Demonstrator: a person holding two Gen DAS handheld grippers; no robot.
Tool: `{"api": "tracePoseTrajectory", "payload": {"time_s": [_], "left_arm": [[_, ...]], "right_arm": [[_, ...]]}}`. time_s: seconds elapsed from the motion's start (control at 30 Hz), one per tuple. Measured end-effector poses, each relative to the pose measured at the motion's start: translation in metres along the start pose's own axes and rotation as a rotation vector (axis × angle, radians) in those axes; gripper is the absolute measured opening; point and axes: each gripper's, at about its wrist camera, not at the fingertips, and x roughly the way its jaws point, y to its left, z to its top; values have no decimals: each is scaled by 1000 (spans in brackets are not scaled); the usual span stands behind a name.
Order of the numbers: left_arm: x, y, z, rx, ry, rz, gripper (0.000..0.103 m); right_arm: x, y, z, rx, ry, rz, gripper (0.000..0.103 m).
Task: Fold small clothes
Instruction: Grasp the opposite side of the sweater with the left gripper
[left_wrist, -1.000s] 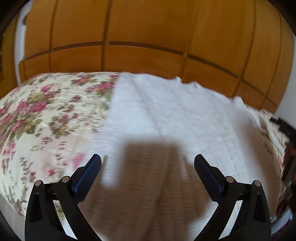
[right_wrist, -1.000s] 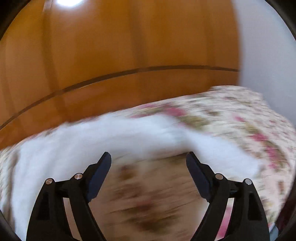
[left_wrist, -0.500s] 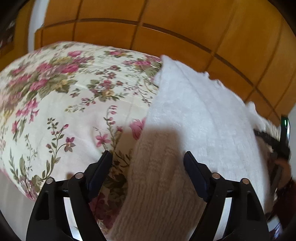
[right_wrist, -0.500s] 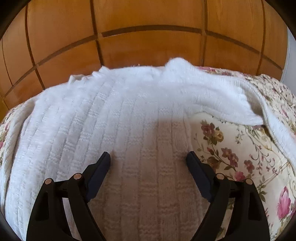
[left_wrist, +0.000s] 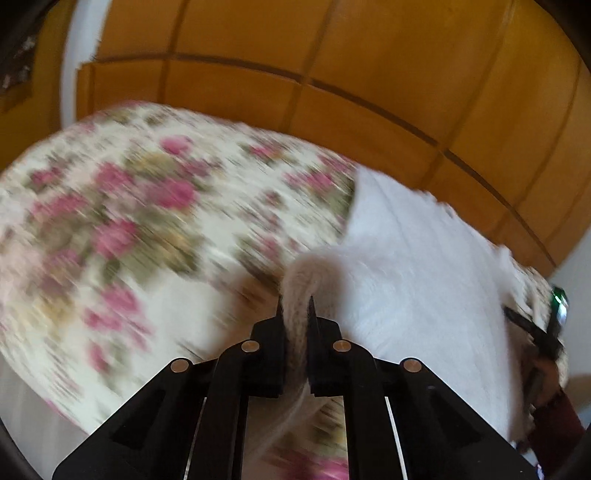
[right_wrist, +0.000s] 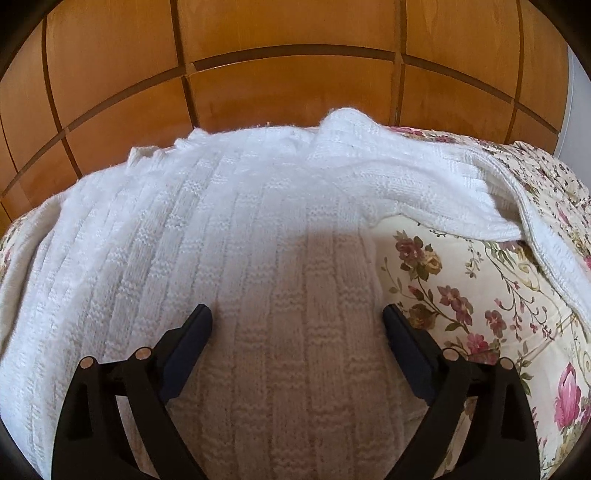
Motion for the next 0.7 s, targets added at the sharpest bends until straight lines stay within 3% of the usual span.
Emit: {"api": "tracePoseTrajectory", "payload": {"time_s": [0.27, 0.5, 0.6, 0.7], "left_arm": [[2, 82, 65, -55, -62, 196, 7], [28, 124, 129, -56, -52, 333, 6], [47, 124, 144, -47, -20, 356, 6], [68, 120, 148, -110, 34, 322, 6]], "right_arm": [[0, 1, -1, -4, 0, -5, 93], [2, 1, -1, -6, 0, -9, 93], [4, 2, 0, -7, -2, -9, 93], [4, 1, -1, -6, -4, -9, 93]]}}
